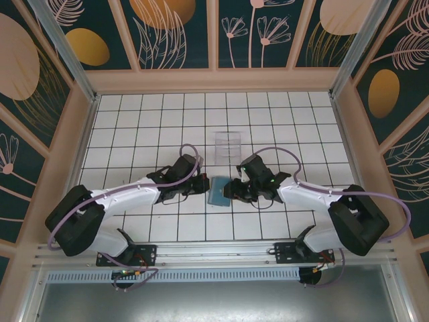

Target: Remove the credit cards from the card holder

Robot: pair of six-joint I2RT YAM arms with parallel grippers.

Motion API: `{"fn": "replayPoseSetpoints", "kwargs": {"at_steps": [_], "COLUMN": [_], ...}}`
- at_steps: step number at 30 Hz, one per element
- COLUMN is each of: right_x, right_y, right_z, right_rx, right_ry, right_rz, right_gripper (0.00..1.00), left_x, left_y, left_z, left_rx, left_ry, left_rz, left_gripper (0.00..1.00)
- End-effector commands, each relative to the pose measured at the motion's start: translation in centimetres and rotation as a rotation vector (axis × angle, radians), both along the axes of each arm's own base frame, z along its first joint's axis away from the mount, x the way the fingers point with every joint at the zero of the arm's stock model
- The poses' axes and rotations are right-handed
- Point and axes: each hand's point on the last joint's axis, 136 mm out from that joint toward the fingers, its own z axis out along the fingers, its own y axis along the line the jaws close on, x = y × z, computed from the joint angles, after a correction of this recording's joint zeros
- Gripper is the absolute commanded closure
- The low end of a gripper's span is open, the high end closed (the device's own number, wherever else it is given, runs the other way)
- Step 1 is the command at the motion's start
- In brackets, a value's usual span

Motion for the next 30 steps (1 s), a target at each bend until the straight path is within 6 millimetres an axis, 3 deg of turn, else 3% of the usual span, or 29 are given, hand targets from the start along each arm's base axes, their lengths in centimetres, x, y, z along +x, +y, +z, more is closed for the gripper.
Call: {"fn": "replayPoseSetpoints", "kwargs": {"at_steps": [1, 4, 9, 19, 30], "right_x": [0.6, 0.5, 0.6, 0.9, 0.9], "right_y": [0.2, 0.9, 1.5, 1.4, -0.3], "right_z": [0.5, 0.8, 0.8, 0.2, -0.5], "right_rx": [-0.015, 0.028, 0.06, 0.033, -0.02], "right_ry": [-0.015, -0.008, 0.004, 0.009, 0.001], "right_rz": [-0.022, -0.025, -0.034, -0.053, -0.085], "right_gripper": [0.48, 0.38, 0.3, 0.25, 0.32], "left_x": [0.1, 0.3, 0.3, 0.3, 0.4], "left_y": [0.1, -0.1, -0.7, -1.7, 1.0], "left_z": [1.1, 2.0, 3.4, 6.3, 2.2], "left_rx": [0.005, -0.003, -0.035, -0.09, 0.103], "left_ry": [-0.026, -0.038, -0.051, -0.076, -0.031], "left_rz": [-0.015, -0.024, -0.041, -0.078, -0.029], "left_gripper": [1.0, 1.0, 1.0, 1.0, 1.0]}}
